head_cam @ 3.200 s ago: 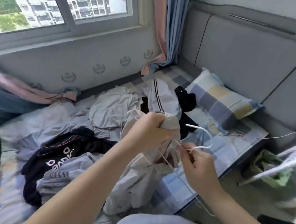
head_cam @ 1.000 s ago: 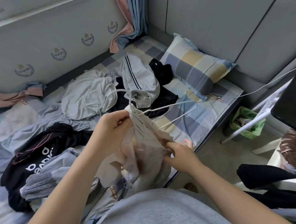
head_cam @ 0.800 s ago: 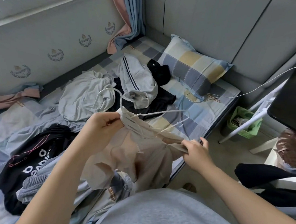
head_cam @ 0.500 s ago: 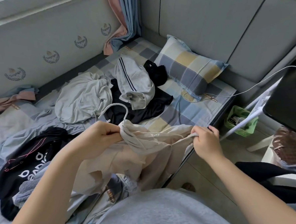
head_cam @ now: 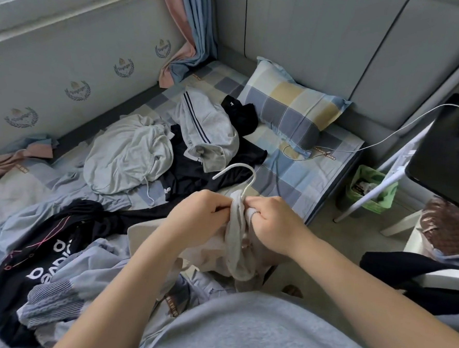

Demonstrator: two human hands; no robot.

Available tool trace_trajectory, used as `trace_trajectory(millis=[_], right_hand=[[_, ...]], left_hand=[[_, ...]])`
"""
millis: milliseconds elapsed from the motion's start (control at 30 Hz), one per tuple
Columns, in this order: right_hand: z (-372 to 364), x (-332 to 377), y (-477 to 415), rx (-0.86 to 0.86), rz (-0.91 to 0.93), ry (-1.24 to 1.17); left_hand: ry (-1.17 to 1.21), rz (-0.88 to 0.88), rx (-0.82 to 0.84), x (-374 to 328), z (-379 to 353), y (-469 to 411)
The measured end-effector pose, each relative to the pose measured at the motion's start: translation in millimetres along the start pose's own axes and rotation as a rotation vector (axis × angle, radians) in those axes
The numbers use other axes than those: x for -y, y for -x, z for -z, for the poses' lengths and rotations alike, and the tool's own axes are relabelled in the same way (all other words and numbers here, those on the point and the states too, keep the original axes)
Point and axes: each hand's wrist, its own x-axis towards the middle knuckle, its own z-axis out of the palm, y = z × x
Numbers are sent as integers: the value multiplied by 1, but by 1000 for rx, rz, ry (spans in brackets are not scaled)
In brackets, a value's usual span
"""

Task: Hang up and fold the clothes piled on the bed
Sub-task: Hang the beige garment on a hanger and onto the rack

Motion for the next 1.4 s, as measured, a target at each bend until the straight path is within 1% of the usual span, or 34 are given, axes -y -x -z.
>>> trace_trajectory(millis=[67, 167, 200, 233, 267, 300, 333, 367, 400, 433, 500, 600, 633, 667, 700, 733, 833, 900, 933, 1000, 1033, 1067, 1100, 1167, 1200, 1233, 1267, 1300, 1333, 1367, 1400], right_hand=[[1, 1, 0, 23, -33, -126], [7, 0, 1, 56, -97, -364], [9, -3, 2, 81, -108, -458], [13, -5, 4, 106, -118, -556], [16, -7, 4, 130, -121, -644], [17, -7, 5, 141, -116, -704], [18, -7, 4, 130, -112, -727], [17, -6, 3, 96, -115, -714], [15, -5, 1, 41, -118, -677], [13, -3, -1, -23, -112, -621], [9, -3, -6, -127, -82, -464], [14, -4, -9, -201, -20, -176], [19, -5, -8, -218, -6, -94], [25, -5, -6, -228, -2, -34], [32, -5, -4, -226, -7, 12], [38, -4, -3, -206, -18, 60], [51, 5, -8, -54, -89, 229], [56, 17, -12, 6, -83, 329], [56, 23, -14, -23, -46, 354], [55, 31, -15, -149, 40, 312], [55, 34, -15, -186, 58, 295], [56, 36, -15, -175, 53, 317], [58, 37, -17, -118, 14, 381], [62, 38, -23, 43, -121, 516], [64, 40, -25, 67, -146, 540], [66, 42, -27, 42, -135, 526], [68, 46, -27, -37, -82, 467], [69, 49, -27, -137, -11, 404], [70, 51, -27, -199, 43, 368], [72, 53, -28, -197, 51, 375], [74, 55, -30, -136, 16, 423]], left_hand=[[-26, -20, -112, 1, -3, 0], [-131, 75, -440, -1, -14, 4], [-92, 94, -549, 0, -19, 6], [-8, 92, -621, 1, -23, 7], [118, 80, -626, 3, -27, 8], [280, 78, -557, 4, -29, 10], [433, 106, -444, 4, -33, 9], [518, 137, -332, 5, -37, 8], [544, 144, -265, 5, -42, 6], [560, 132, -245, 5, -47, 4], [673, 167, -324, 2, -51, -5], [940, 386, -494, 3, -33, -21], [1015, 413, -543, 6, -23, -26], [1043, 403, -588, 8, -11, -30], [1035, 373, -630, 9, 0, -34], [976, 335, -673, 8, 11, -37], [635, 139, -750, -1, 33, -43], [447, 25, -708, -11, 40, -46], [377, 6, -671, -15, 43, -48], [190, 5, -564, -19, 49, -53], [116, -3, -498, -20, 52, -55], [92, -25, -448, -22, 54, -58], [109, -54, -430, -25, 57, -58], [214, -101, -490, -33, 60, -58], [256, -113, -544, -36, 62, -58], [265, -119, -586, -37, 63, -57], [241, -116, -597, -37, 65, -57], [183, -103, -569, -37, 67, -59], [108, -77, -505, -36, 68, -61], [50, -45, -436, -35, 69, -63], [33, -24, -395, -35, 69, -65]])
